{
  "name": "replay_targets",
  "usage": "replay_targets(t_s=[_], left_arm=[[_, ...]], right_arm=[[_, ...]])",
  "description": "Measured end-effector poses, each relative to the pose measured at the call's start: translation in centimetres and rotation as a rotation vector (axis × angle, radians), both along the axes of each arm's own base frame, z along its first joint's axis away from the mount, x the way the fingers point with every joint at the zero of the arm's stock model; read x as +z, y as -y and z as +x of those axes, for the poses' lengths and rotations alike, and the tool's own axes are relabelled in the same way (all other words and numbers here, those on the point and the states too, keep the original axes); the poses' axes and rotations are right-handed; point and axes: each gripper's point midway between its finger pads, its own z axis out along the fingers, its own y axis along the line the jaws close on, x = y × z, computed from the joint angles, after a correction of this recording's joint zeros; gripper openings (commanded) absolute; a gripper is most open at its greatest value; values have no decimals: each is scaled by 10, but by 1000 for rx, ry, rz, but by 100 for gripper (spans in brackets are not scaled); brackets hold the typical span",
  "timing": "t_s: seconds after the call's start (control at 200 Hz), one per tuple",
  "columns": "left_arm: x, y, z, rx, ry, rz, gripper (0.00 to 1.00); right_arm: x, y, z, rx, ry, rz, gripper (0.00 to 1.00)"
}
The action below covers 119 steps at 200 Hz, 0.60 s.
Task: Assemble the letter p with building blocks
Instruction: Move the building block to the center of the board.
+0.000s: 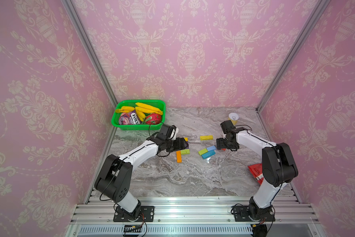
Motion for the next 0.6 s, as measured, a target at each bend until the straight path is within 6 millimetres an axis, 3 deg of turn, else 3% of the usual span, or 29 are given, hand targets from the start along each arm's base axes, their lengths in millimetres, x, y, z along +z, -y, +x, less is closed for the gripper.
replay_targets(t_s=[0.135,0.305,0.445,0.595], left_arm=[[-1,40,11,-80,10,10,70],[-36,54,21,-94,-73,76,64],[-55,74,30,-118,-96,104,61],[-63,86,26,-134,-107,125,50]], right_arm=[[3,-14,8,20,30,71,83],[13,-32,16,60,81,158,79],[13,-43,16,80,94,219,61],[16,-61,20,99,119,321,47]])
